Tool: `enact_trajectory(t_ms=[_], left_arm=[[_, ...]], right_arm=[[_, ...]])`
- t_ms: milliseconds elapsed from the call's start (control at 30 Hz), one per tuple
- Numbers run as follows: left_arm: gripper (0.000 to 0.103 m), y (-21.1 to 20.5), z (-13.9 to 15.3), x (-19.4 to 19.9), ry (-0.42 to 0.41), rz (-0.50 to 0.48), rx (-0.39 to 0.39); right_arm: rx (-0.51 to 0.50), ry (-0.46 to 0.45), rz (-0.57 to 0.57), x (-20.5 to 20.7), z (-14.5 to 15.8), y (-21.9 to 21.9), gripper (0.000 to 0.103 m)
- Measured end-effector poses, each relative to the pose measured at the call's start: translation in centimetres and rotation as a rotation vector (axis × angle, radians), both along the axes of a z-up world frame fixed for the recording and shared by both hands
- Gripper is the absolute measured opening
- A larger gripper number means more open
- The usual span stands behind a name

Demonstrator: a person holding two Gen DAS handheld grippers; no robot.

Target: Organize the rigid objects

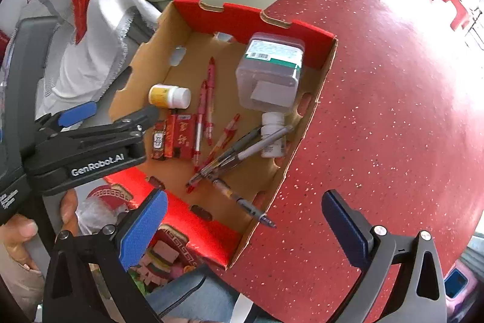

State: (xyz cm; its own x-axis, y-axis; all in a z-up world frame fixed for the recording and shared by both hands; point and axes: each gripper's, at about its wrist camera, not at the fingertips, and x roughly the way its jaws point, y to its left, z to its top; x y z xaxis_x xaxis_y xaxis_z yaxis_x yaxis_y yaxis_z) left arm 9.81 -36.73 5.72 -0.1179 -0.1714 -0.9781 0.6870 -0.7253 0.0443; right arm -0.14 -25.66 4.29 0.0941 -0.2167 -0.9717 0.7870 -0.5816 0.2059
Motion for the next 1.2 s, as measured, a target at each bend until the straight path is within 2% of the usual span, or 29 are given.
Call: enact_trajectory(t_ms=[233, 500, 633, 1200], left_arm=[[0.102, 0.6, 0.4, 1.3, -0.027, 0.012, -0.009], [0.102, 1.1, 1.0, 2.5, -0.033, 0.029, -0.022], [0.102, 1.4, 1.4, 2.9, -0.031, 0.037, -0.033], [0.102, 2.2, 1.9, 3.2, -0.017, 0.041, -0.016]], right_arm=[[-0.012, -0.013, 0.023, 0.6, 0.2, -0.3, 0.103], [-0.008, 0.033, 0.064, 1.2, 0.8, -0.3, 0.103], [-0.005, -0.007, 0.097, 1.6, 0.5, -0.4, 0.103], [-0.001, -0.004, 0.103, 2.1, 1.0, 0.0, 0.103]])
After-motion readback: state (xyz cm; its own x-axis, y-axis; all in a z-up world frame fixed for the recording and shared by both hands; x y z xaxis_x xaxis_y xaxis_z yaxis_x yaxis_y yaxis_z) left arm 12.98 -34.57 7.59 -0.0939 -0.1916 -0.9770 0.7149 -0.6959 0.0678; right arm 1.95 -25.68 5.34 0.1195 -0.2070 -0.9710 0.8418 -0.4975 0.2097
